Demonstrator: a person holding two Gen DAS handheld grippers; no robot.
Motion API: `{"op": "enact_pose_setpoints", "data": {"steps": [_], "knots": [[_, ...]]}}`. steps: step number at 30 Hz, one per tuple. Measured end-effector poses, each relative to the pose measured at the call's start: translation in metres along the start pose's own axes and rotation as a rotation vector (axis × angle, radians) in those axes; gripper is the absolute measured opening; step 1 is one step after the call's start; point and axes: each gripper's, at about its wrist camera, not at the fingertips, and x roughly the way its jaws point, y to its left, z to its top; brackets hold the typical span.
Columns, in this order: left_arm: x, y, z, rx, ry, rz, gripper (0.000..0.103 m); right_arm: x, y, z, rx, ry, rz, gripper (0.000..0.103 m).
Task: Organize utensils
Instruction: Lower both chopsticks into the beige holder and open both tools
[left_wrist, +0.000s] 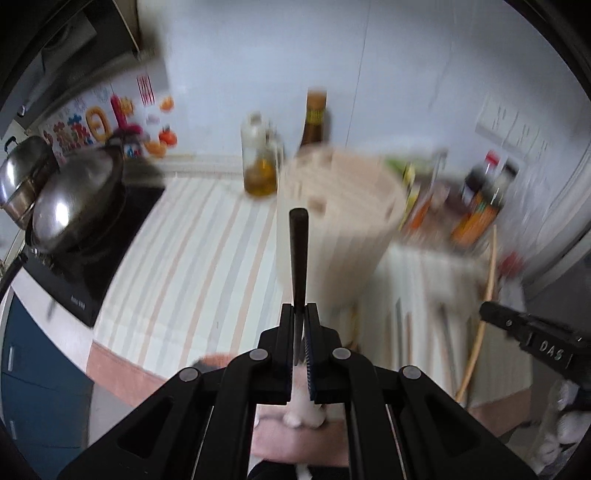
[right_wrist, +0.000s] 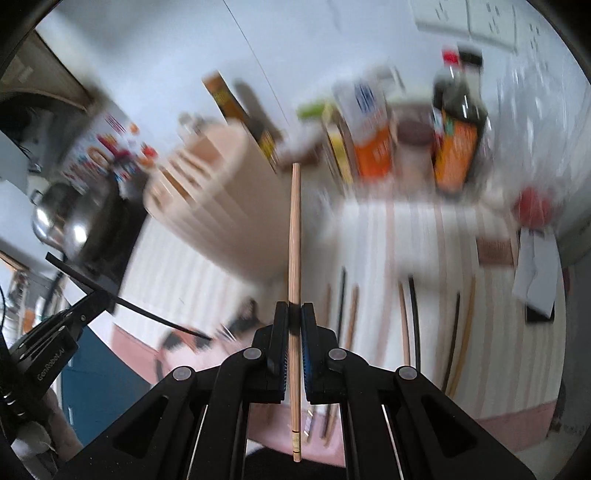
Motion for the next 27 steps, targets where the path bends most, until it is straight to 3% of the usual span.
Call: {"op": "enact_pose_setpoints", "data": {"steps": [8,10,13,14,17,18,19,25,27], "knots": [[-0.068,0.010,0.057,-0.048,-0.184,-0.080,0.003,-0.062,0.046,0.075,-0.055,-0.211,0.070,0.006],[-0.069,0.000,0.079,-0.049,-0.219,-0.078,0.003,-0.068,0.055,0.095,-0.059,-0.259,0.066,0.006],[-0.038,-0.038,0.122,-0.038,-0.248,-0.063,0.003,-0.071,0.065,0.127,-0.054,-0.332,0.051,0.006],[-0.017,-0.057,0.141,-0.038,-0.251,-0.060,0.003,-0.070,0.069,0.135,-0.050,-0.352,0.042,0.006],[0.008,-0.066,0.174,-0.042,-0.243,-0.067,0.003,-0.064,0.074,0.161,-0.040,-0.395,0.033,0.006],[0.011,-0.064,0.182,-0.022,-0.167,-0.009,0.003,-0.060,0.075,0.169,-0.038,-0.402,0.029,0.006],[0.015,-0.062,0.190,-0.021,-0.168,-0.012,0.003,-0.055,0.076,0.176,-0.033,-0.408,0.027,0.006],[0.047,-0.061,0.218,-0.001,-0.152,-0.005,0.002,-0.016,0.072,0.208,0.015,-0.424,0.030,0.006],[0.062,-0.057,0.220,0.006,-0.094,-0.017,0.002,0.001,0.072,0.210,0.013,-0.428,0.024,0.006]]}}
